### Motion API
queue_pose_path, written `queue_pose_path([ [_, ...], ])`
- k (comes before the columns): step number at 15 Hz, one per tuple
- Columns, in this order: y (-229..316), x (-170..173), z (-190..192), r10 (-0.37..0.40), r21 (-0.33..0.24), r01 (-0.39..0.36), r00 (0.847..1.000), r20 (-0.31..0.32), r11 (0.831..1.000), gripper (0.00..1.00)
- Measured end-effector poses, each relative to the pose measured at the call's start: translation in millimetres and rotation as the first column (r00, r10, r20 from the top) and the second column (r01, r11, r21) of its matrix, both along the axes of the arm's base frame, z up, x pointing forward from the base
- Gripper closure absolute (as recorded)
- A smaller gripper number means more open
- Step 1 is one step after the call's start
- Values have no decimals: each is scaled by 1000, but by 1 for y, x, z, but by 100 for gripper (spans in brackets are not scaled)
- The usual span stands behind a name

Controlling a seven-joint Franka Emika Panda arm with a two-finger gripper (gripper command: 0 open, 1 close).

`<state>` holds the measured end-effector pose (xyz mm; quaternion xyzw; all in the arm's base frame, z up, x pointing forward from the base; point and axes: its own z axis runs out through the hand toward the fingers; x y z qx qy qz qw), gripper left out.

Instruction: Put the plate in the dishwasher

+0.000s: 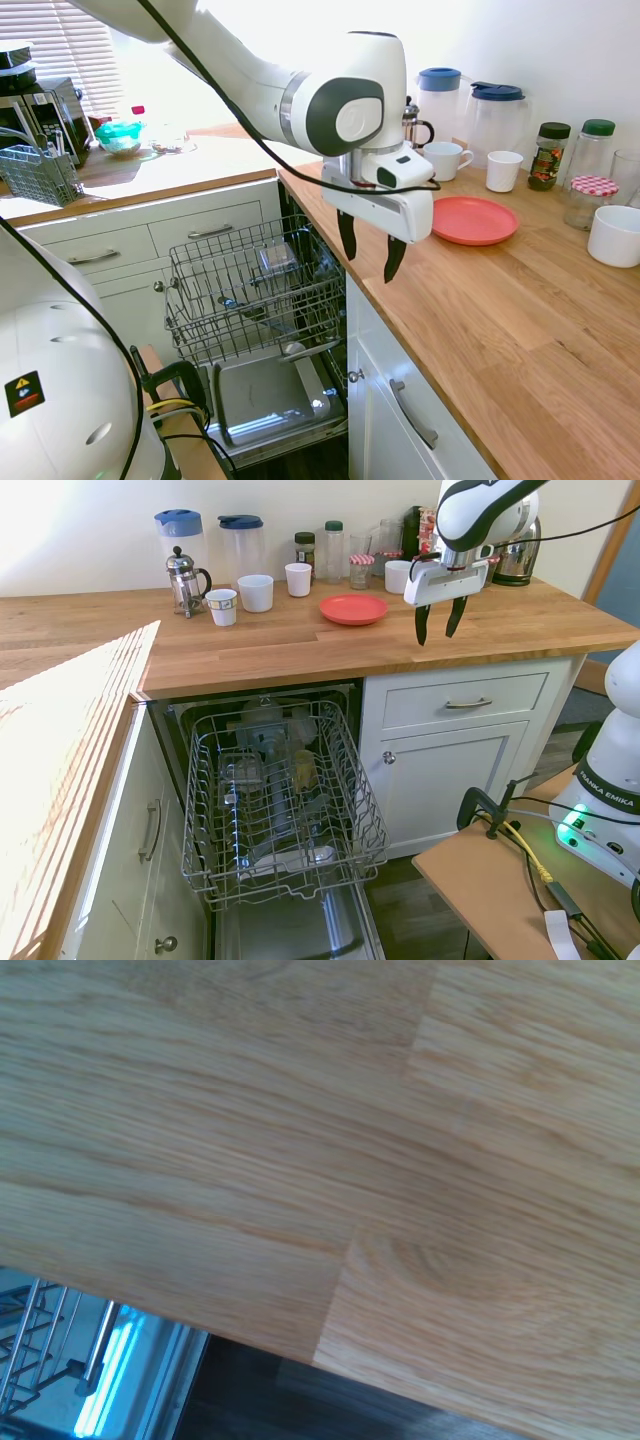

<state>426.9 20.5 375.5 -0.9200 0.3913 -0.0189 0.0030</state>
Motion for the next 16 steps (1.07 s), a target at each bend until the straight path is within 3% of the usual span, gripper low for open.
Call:
queue_pose_path([
  [2, 0, 1, 1, -23, 8, 23, 1000, 12, 1000, 0],
  [6, -10, 18, 20, -114, 63, 108, 989, 98, 992, 0],
  [10, -30, 79, 42, -186, 103, 172, 972, 145, 980, 0],
  [13, -45, 136, 25, -258, 165, 236, 958, 124, 958, 0],
  [16, -61, 172, 12, -331, 252, 291, 934, 135, 923, 0],
])
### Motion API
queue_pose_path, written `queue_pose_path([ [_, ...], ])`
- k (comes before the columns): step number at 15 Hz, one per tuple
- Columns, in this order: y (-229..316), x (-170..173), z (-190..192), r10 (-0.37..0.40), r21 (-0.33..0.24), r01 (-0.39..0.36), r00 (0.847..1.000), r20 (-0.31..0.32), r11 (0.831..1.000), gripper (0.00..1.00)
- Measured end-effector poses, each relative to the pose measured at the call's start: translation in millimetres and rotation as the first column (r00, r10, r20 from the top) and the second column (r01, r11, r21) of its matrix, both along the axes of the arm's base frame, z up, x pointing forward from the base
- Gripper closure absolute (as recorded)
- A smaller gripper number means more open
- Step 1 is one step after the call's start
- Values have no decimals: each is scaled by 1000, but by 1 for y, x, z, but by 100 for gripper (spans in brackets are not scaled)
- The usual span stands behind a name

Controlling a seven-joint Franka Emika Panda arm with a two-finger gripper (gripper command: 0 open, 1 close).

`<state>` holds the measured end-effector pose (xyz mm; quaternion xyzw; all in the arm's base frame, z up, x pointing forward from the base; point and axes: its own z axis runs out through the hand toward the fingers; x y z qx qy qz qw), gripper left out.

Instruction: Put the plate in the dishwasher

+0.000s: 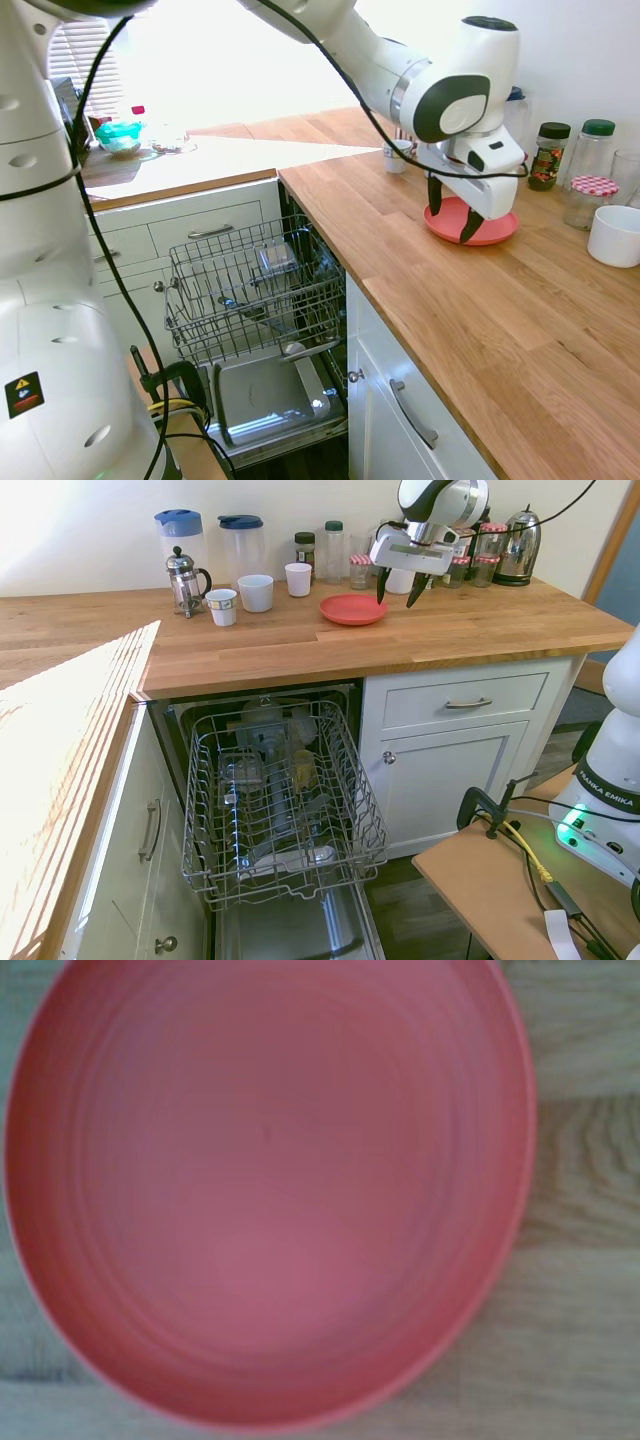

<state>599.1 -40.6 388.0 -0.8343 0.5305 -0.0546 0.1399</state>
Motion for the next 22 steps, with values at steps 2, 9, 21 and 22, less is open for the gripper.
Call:
queue_pose_path([
  [2, -5, 14, -11, -26, 29, 26, 1000, -2, 999, 0],
  [9, -13, 36, -45, -97, 78, 97, 995, -11, 992, 100],
  [21, -12, 47, -56, -117, 89, 116, 993, 13, 989, 100],
  [22, -11, 48, -57, -120, 93, 118, 993, 17, 989, 100],
])
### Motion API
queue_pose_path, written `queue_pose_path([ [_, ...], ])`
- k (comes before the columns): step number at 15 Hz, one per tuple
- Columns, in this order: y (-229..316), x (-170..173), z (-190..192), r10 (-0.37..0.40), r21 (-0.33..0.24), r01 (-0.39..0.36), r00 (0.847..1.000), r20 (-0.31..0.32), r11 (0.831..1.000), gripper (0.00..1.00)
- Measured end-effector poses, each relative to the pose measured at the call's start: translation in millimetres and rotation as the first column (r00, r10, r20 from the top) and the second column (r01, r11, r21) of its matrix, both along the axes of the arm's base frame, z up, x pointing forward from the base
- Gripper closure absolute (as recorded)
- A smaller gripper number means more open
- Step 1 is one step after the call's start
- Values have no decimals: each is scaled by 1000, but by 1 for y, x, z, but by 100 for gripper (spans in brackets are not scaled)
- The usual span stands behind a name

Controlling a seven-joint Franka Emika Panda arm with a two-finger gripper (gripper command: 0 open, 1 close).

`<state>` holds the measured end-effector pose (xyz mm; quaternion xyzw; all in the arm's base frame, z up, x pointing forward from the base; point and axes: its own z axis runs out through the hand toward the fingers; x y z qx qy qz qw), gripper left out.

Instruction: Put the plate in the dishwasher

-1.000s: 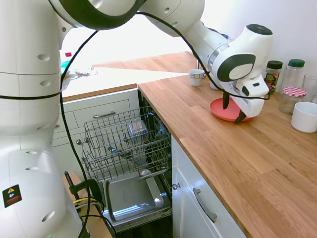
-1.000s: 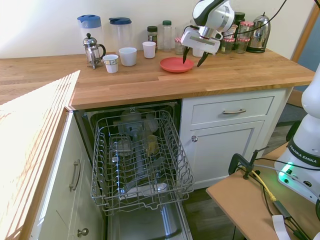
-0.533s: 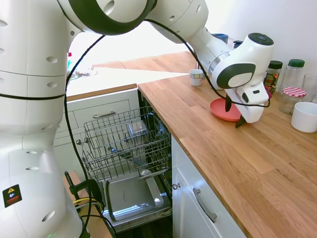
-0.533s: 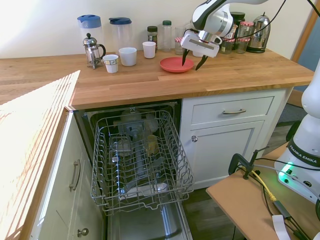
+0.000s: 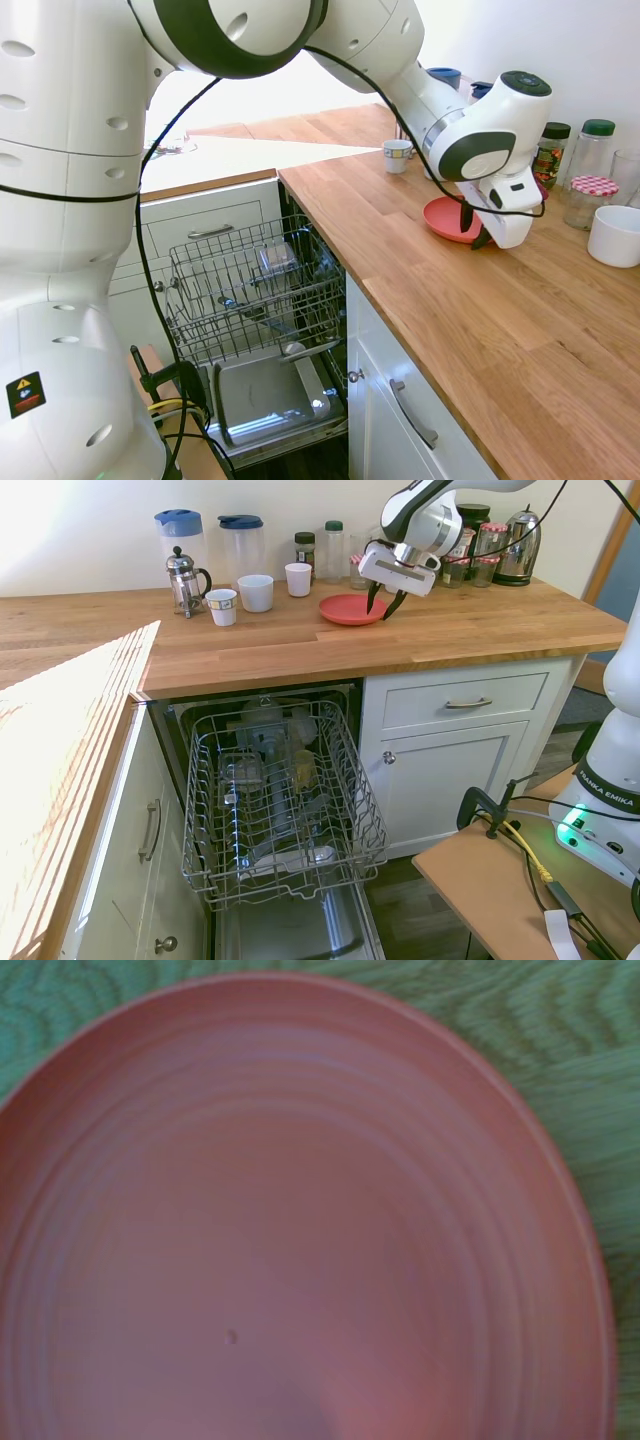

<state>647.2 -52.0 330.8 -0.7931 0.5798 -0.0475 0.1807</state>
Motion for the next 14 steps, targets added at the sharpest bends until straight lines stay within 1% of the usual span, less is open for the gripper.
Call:
queue_pose_path([
  [4, 2, 1, -6, -14, 29, 13, 999, 29, 999, 100],
  [8, 2, 0, -7, -34, 39, 32, 998, 58, 999, 100],
  [10, 1, 0, -2, -32, 37, 29, 997, 70, 999, 100],
  [12, -5, 1, 11, -17, 19, 16, 996, 86, 1000, 100],
  [13, -10, 2, 27, -1, 7, 0, 994, 106, 1000, 100],
  [14, -17, 3, 50, 20, -18, -17, 992, 121, 1000, 100],
])
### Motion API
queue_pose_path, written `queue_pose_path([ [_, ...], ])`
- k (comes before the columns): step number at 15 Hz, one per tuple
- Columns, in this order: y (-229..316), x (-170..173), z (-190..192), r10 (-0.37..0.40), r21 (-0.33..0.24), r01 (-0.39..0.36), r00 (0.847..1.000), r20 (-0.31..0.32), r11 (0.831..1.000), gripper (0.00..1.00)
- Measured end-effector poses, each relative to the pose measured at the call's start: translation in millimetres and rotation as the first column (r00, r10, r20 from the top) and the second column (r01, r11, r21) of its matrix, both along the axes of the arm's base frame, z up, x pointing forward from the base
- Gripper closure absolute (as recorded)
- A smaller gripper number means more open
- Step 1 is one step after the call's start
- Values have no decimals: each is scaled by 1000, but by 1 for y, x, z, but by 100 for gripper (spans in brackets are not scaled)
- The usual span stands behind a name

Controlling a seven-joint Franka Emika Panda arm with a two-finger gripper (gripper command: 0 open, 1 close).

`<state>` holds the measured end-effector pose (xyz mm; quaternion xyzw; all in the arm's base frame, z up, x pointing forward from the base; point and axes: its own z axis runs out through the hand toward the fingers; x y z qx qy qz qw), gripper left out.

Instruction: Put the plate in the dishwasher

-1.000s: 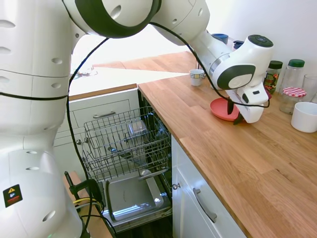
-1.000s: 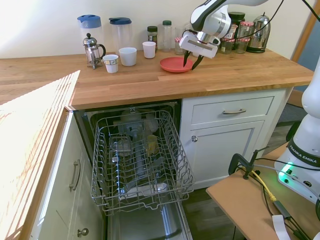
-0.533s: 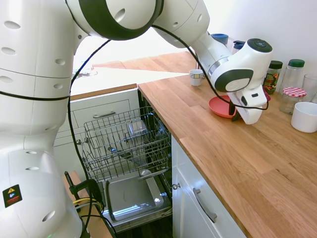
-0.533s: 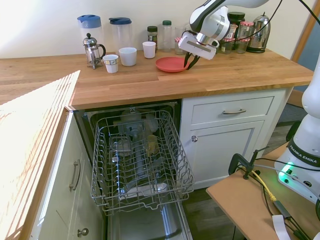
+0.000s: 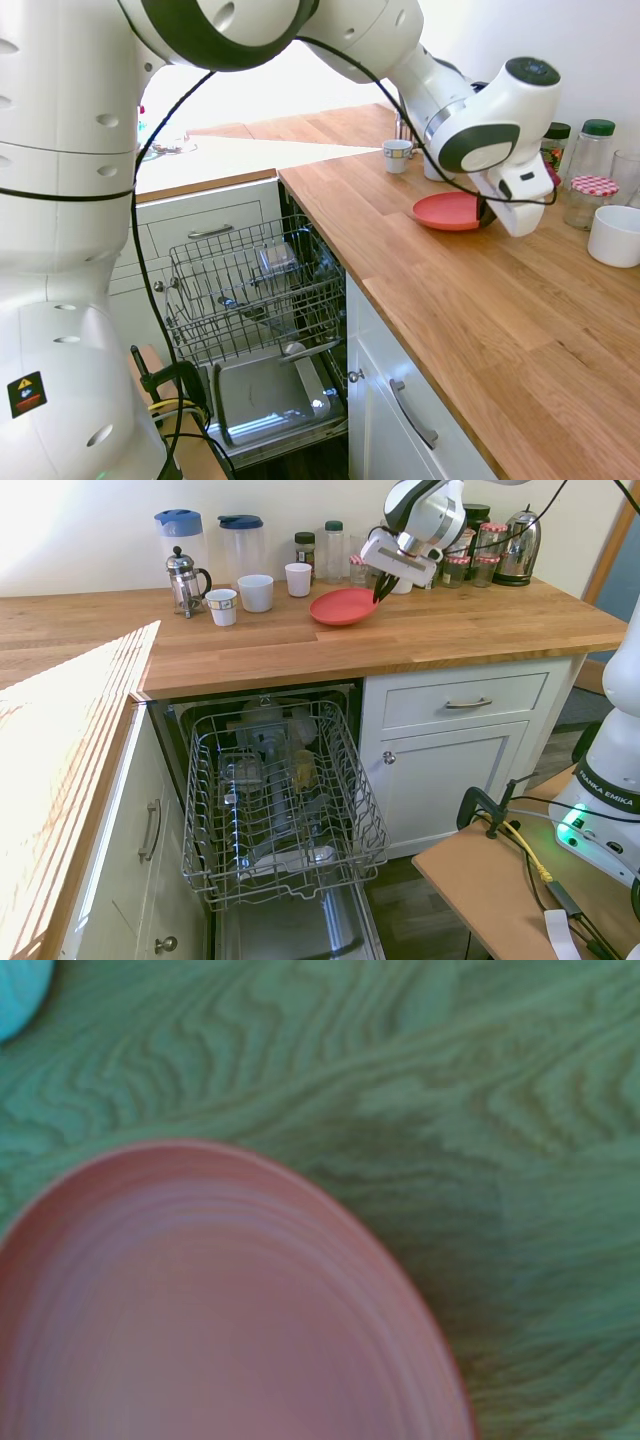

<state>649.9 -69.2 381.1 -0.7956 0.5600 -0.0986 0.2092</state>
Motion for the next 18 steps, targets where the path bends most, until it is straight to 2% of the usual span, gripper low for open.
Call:
queue_pose_path([
  [2, -4, 1, 68, 41, -97, -40, 999, 7, 995, 100],
  [4, 40, 8, 141, 103, -211, -101, 995, 2, 972, 100],
  [6, 139, 15, 172, 180, -318, -182, 983, -37, 931, 100],
  [8, 240, 13, 173, 267, -415, -277, 960, -83, 867, 100],
  [10, 303, -7, 182, 338, -520, -345, 934, -112, 781, 100],
  [12, 345, -38, 194, 400, -619, -392, 907, -134, 681, 100],
  [13, 362, -54, 186, 429, -659, -417, 890, -154, 626, 100],
  [15, 411, -96, 142, 486, -726, -472, 847, -216, 500, 100],
  [18, 495, -180, 74, 578, -802, -521, 764, -286, 291, 100],
])
